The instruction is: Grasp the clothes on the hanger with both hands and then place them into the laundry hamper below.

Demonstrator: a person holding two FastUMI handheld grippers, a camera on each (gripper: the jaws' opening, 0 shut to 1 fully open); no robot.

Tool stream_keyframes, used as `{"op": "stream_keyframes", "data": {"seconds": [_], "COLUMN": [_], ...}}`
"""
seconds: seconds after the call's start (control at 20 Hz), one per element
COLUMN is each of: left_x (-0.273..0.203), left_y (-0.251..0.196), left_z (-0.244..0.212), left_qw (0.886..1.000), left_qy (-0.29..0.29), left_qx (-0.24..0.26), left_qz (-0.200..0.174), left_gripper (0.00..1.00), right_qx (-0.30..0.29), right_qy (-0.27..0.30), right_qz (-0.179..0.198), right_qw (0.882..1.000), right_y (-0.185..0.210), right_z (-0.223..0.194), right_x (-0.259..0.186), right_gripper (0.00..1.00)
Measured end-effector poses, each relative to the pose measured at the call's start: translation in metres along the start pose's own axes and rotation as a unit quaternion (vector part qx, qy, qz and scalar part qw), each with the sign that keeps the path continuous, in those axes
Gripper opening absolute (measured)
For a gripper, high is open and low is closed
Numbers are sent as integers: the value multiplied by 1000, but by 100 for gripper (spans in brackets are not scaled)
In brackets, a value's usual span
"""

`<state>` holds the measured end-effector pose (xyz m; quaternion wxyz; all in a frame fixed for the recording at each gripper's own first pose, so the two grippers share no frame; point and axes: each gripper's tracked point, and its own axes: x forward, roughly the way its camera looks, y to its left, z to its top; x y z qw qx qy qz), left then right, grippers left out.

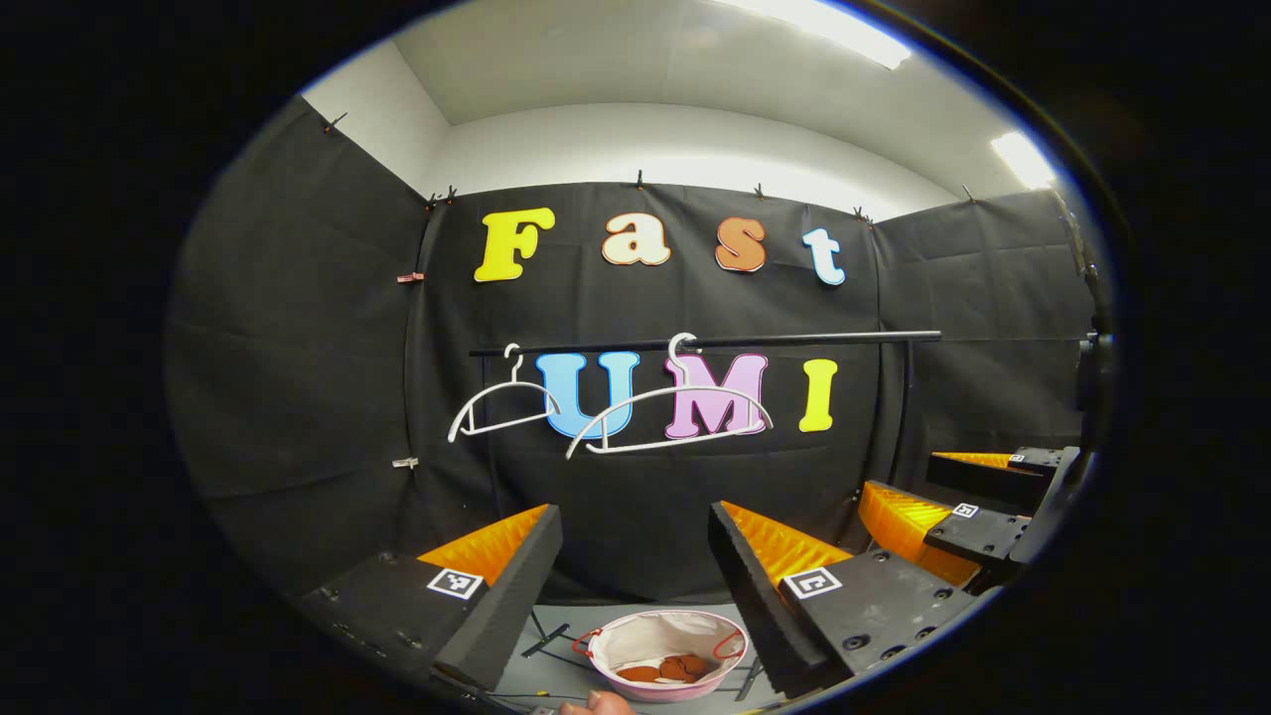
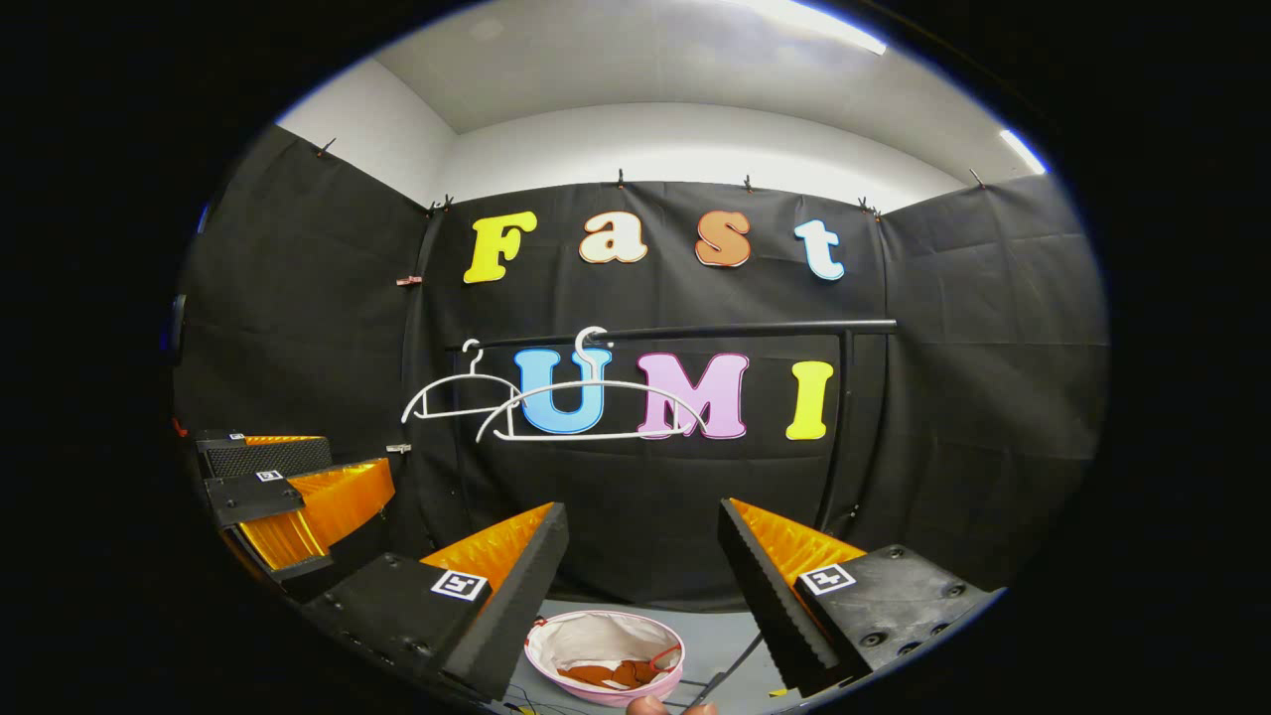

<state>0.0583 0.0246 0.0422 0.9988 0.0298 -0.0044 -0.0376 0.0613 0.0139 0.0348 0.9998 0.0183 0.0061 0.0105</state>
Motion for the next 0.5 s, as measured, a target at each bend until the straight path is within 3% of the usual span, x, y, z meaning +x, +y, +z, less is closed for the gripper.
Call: {"op": "stream_keyframes", "data": {"seconds": [0.5], "left_x": [1], "left_y": [0], "left_z": [0], "left_qw": [1000], "left_qy": [5], "left_qx": [1], "left_qz": [6], "left_gripper": [92], "right_qx": [1], "right_qy": [3], "right_qz": [5], "right_qw": [1000], "right_y": [4], "right_z": [-3], "right_x": [-3], "right_gripper": [98]}}
